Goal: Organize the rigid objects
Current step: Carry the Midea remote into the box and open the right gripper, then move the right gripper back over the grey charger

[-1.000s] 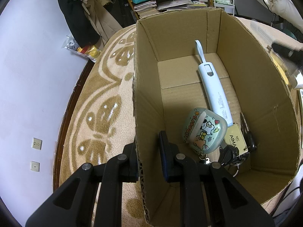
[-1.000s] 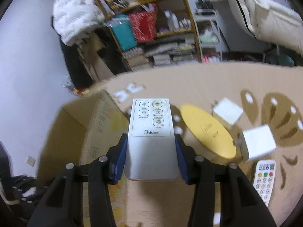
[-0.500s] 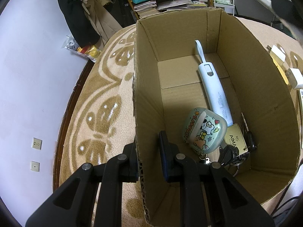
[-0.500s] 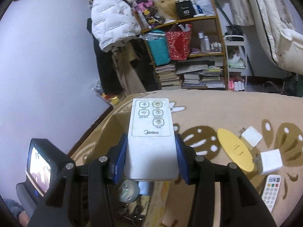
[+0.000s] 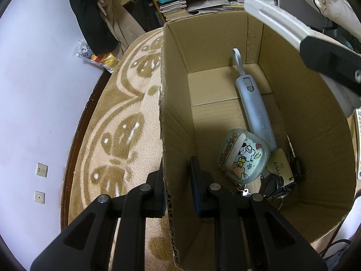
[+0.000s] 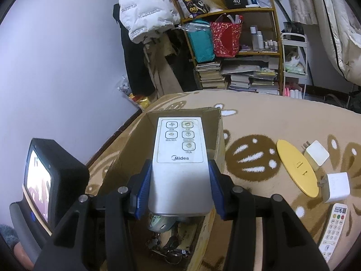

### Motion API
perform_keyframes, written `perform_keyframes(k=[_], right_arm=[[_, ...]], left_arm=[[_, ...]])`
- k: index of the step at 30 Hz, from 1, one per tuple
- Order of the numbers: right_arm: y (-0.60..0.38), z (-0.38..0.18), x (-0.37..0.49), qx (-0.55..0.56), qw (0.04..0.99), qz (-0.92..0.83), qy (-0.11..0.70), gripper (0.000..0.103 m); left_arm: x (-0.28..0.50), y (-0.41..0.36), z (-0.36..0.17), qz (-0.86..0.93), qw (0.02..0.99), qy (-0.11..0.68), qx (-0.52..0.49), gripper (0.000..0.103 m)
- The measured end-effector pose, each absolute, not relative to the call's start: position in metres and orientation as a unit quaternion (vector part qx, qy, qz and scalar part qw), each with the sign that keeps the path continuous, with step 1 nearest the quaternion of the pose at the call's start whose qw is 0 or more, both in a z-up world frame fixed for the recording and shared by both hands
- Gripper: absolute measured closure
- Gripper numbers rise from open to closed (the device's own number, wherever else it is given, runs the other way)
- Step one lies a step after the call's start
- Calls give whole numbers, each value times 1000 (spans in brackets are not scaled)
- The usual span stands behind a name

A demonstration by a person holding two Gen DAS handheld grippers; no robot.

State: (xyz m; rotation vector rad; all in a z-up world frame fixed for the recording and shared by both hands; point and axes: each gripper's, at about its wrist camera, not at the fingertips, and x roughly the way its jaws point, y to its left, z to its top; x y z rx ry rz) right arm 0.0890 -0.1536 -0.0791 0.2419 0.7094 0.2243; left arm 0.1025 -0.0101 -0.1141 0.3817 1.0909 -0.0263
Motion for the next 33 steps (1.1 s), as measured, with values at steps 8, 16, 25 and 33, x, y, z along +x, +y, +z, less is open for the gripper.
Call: perform_keyframes(k=[8,16,25,33], right_arm=[[-149,-88,93,103,920,113,362,52],[-150,-86,91,103,920,116,359,52],[-176,-71,90,114,934,74,329,37],[-230,-76,97,132,936,10,326,13]], left_arm=[[103,-9,-115,-13,837,515,182,85],[105,-9,-114,-14,837,518,178,85],[104,-10,-114,-14,836,518,178,84],[103,-10,-114,-14,836,518,179,84]])
